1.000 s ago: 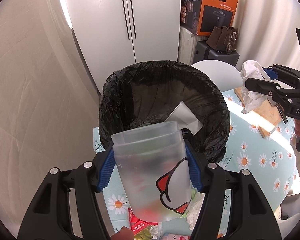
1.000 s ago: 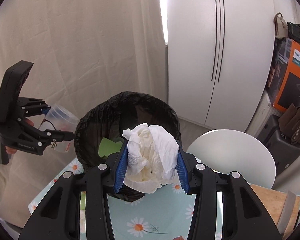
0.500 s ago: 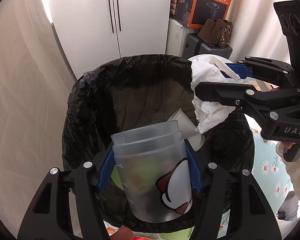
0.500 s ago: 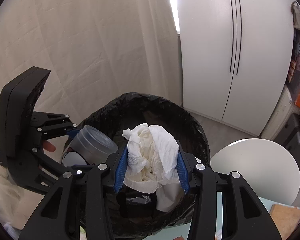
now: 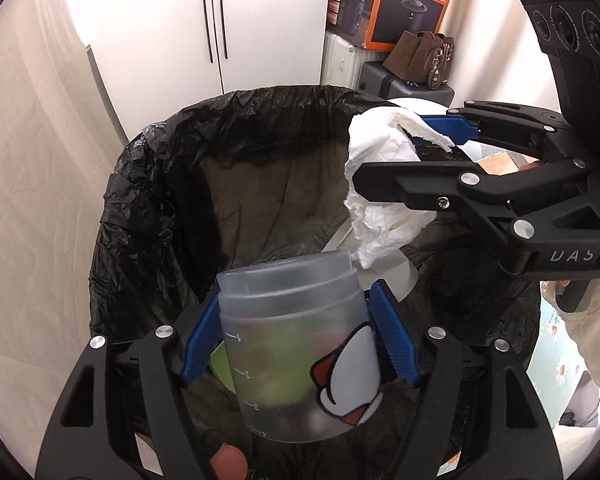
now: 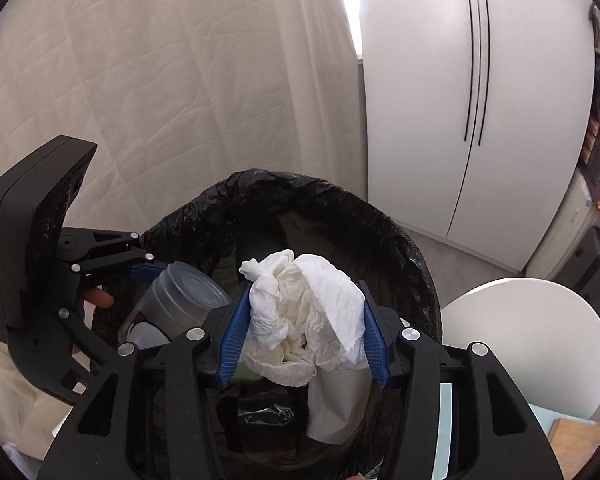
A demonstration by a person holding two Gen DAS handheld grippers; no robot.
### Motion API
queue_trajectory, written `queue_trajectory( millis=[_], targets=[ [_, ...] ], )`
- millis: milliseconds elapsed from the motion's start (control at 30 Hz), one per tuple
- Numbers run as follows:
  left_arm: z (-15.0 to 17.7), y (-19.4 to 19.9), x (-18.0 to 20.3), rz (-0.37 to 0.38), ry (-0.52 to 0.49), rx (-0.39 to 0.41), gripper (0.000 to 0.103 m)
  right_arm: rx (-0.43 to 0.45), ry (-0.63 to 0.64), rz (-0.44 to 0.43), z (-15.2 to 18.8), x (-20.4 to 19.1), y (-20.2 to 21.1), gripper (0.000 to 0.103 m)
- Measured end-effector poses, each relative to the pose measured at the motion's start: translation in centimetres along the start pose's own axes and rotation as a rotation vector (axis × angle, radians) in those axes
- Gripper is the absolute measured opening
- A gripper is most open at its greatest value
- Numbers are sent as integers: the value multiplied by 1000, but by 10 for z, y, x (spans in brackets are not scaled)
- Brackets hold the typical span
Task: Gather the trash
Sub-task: 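Open both tools to drop the tissues and cups into the bin, then grasp more white tissues with the right tool while the left tool grasps the cartoon paper bag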
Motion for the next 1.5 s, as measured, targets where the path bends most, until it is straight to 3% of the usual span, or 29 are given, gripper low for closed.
queue_trajectory(
  millis=[67, 200, 300, 533, 667, 1000, 1200, 1500],
  targets=[
    [-5, 6, 3, -20, -10, 41, 94, 27, -9, 5, -4, 2, 7, 67],
    [-6, 19, 11, -8, -5, 79, 97, 83, -45, 26, -15, 11, 28, 85],
    [-5, 26, 13, -25, 5, 90, 97, 107, -84, 56, -17, 20, 42, 91],
    [0, 58, 19, -98, 35, 122, 97, 101, -71, 165, 7, 30, 68, 93],
    [15, 84, 23, -147, 54, 147, 97, 98, -59, 174, 31, 27, 86, 93],
    [90, 122, 35, -212, 130, 77, 97, 59, 23, 138, 90, -14, 112, 93],
    [156, 113, 42, -219, 210, 32, 97, 22, 21, 118, 125, -35, 112, 93],
    [248, 96, 71, -202, 314, -101, 97, -117, 57, 34, 187, -74, 80, 93]
  ],
)
Point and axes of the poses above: each gripper's, at about its wrist camera, not at the fingertips, and y roughly against the way its jaws point, x to its right, z to its underside, the point moved 9 cm from there along -y, roughly the way its jaws point, and after that the axes turned 12 degrees about -y, right-handed, at the moved point
